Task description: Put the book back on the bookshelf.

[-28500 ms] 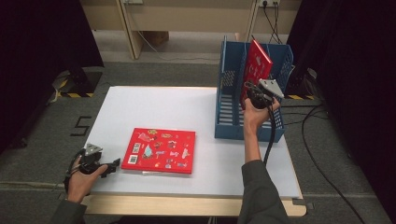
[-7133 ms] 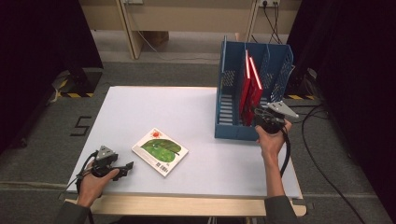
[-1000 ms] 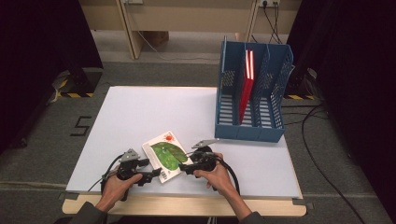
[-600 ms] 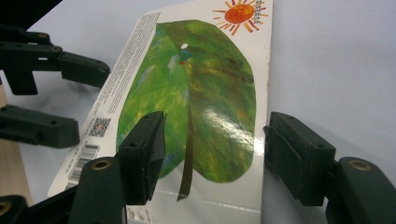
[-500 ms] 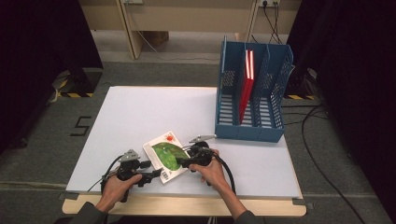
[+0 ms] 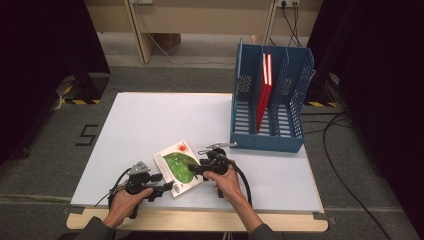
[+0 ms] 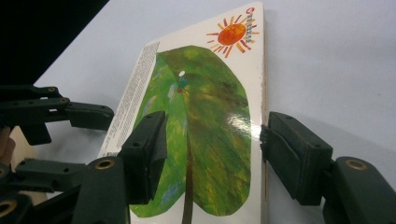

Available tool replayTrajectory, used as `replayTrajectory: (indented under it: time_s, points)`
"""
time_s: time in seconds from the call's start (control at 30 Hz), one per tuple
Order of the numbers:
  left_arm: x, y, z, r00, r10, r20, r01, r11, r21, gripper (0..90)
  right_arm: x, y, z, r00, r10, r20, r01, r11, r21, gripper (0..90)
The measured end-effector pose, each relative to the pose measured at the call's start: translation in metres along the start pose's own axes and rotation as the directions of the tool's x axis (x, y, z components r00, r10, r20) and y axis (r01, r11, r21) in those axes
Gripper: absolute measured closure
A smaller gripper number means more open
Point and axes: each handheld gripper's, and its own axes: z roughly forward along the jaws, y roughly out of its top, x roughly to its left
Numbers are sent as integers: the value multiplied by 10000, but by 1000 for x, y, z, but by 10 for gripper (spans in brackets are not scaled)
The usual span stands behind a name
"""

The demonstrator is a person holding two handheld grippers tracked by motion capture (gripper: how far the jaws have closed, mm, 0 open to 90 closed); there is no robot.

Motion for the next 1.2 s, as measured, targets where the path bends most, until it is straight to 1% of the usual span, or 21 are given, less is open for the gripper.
replayTrajectory:
  time_s: [0.03, 0.07, 0.1, 0.13, 0.17, 0.27, 0.3, 0.33, 0.4, 0.43, 0.5, 0.57, 0.67, 0.77, 0.83, 0.87, 0.93, 1.0, 1.13, 1.17, 1.2]
  points:
    - [0, 0, 0, 10000, -9, -28, 9, 10000, -2, 367, 1, -1, 0, 10000, -11, 56, 11, 10000, -5, 398]
    - [0, 0, 0, 10000, -19, -49, 19, 10000, -19, 369, 2, -1, 0, 9999, 106, 106, -105, 9999, -32, 398]
    - [0, 0, 0, 10000, -39, -61, 39, 10000, -27, 369, 2, -1, -1, 9998, 189, 49, -188, 9998, -110, 398]
    - [0, 0, 0, 10000, -73, -56, 73, 10000, -32, 370, 2, -1, -2, 9992, 399, -20, -399, 9990, -222, 400]
    - [0, -1, 0, 9999, -123, -35, 123, 9999, -97, 369, 2, 0, -4, 9988, 483, -99, -487, 9980, -399, 408]
    - [1, -1, -1, 9997, -245, 17, 245, 9997, -94, 369, 8, 6, -12, 9991, 379, -193, -393, 9965, -741, 424]
    - [1, -1, -1, 9995, -302, 27, 303, 9995, -100, 369, 11, 8, -15, 9996, 222, -163, -235, 9960, -858, 430]
    - [1, -1, -1, 9995, -324, 42, 325, 9994, -133, 369, 15, 10, -17, 9999, 60, -103, -69, 9962, -866, 429]
    - [1, -1, -1, 9994, -354, 52, 354, 9993, -155, 368, 23, 15, -20, 9999, -121, -50, 115, 9944, -1047, 436]
    - [1, -1, -1, 9994, -341, 68, 342, 9993, -140, 368, 28, 17, -22, 9995, -317, -29, 312, 9932, -1119, 440]
    - [2, -1, -2, 9995, -297, 96, 298, 9995, -83, 365, 37, 21, -24, 9982, -571, -165, 546, 9906, -1255, 452]
    - [2, -2, -3, 9997, -219, 82, 219, 9997, -70, 366, 48, 26, -26, 9946, -1034, -89, 1014, 9864, -1290, 463]
    - [1, -2, -4, 9999, -139, 71, 139, 9999, -17, 383, 61, 30, -27, 9916, -1291, -99, 1267, 9829, -1337, 467]
    - [1, -3, -6, 9999, -120, 29, 121, 9999, -45, 387, 71, 32, -28, 9855, -1694, -79, 1668, 9765, -1363, 485]
    - [0, -3, -7, 9999, 3, -101, -4, 10000, -91, 366, 76, 32, -28, 9830, -1836, 7, 1819, 9735, -1384, 484]
    - [-1, -4, -8, 9995, 205, -241, -207, 9997, -95, 364, 77, 32, -28, 9818, -1899, -76, 1870, 9720, -1421, 484]
    - [-4, -4, -10, 9971, 579, -489, -581, 9983, -35, 362, 81, 31, -29, 9790, -2038, -47, 2010, 9689, -1443, 484]
    - [-5, -4, -12, 9967, 657, -478, -658, 9978, 7, 359, 84, 31, -27, 9743, -2251, 41, 2233, 9638, -1456, 484]
    - [-3, -5, -16, 9943, 824, -673, -830, 9965, -53, 353, 92, 29, -20, 9708, -2394, -166, 2353, 9632, -1297, 490]
    - [-3, -5, -17, 9943, 828, -669, -832, 9965, -31, 355, 95, 28, -19, 9698, -2434, -172, 2391, 9620, -1314, 499]
    - [-2, -5, -17, 9943, 837, -664, -839, 9965, 5, 355, 98, 28, -18, 9665, -2564, -149, 2523, 9587, -1312, 500]
